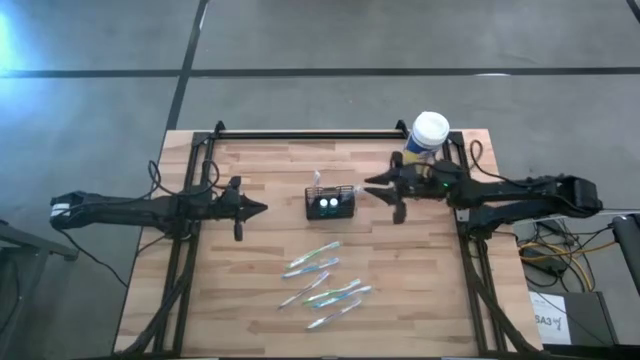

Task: Pick & Place toothbrushing station
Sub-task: Put the top green toothbrush in the wire organizer

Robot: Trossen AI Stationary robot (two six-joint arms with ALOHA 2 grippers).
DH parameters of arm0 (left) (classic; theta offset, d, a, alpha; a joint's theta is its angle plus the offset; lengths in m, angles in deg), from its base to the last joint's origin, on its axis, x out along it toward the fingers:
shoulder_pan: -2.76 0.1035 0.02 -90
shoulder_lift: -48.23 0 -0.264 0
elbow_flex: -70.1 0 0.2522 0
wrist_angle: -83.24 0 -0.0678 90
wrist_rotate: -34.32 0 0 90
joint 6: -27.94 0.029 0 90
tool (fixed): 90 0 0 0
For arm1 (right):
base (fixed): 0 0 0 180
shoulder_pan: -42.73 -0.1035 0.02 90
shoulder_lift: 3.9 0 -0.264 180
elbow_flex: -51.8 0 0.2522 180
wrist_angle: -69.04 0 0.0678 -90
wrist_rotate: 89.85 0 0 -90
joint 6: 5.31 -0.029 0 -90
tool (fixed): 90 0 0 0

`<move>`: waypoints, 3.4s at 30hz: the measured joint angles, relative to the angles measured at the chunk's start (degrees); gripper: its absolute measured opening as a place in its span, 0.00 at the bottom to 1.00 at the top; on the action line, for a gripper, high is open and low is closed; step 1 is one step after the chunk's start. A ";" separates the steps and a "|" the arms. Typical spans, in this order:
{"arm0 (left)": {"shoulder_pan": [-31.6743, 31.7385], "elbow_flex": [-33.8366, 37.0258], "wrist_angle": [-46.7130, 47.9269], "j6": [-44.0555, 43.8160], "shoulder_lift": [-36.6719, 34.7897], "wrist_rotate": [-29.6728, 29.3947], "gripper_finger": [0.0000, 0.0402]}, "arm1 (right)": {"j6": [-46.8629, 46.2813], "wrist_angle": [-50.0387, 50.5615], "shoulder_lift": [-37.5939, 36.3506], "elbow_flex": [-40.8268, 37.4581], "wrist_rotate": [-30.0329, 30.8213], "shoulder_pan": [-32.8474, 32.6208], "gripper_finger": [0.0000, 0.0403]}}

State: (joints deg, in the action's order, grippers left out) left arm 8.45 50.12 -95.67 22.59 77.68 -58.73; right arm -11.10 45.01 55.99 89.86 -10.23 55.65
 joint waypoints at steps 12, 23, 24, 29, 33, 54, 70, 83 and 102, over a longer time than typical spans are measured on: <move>-3.67 -8.12 1.41 -5.77 14.55 2.75 0.01 | 1.28 -30.09 -4.57 -21.72 -0.10 -0.67 0.02; -6.42 -27.41 12.16 -10.88 40.13 2.54 0.04 | 3.02 -29.88 -4.31 -23.67 -0.01 -0.65 0.02; -6.78 -28.82 12.24 -11.28 42.05 2.71 0.05 | 3.01 -30.18 -4.40 -23.67 -0.01 -0.65 0.02; -9.64 -35.81 12.25 -14.28 50.98 3.77 0.12 | 3.49 -30.51 -4.77 -23.37 1.30 0.31 0.02; -12.88 -41.47 12.48 -17.51 57.86 3.74 0.22 | 1.96 -28.40 -4.66 -23.37 1.93 1.17 0.02; -14.57 -64.72 30.77 -24.28 80.64 -2.37 0.45 | 1.87 -25.41 -4.70 -23.37 1.30 1.15 0.02; -15.30 -64.87 33.12 -23.29 74.55 -7.37 0.43 | 1.91 -25.02 -4.72 -23.35 0.89 1.12 0.02; -15.34 -64.72 33.50 -23.76 78.78 -8.53 0.43 | 1.52 -24.99 -4.67 -23.35 0.89 1.12 0.02; -15.34 -64.92 33.22 -22.90 83.40 -11.20 0.33 | 1.91 -24.56 -4.67 -23.35 0.91 1.12 0.02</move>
State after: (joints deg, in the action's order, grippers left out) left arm -6.89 -14.79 -62.45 -0.31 161.09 -69.93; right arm -9.20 20.44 51.32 66.52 -9.33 56.78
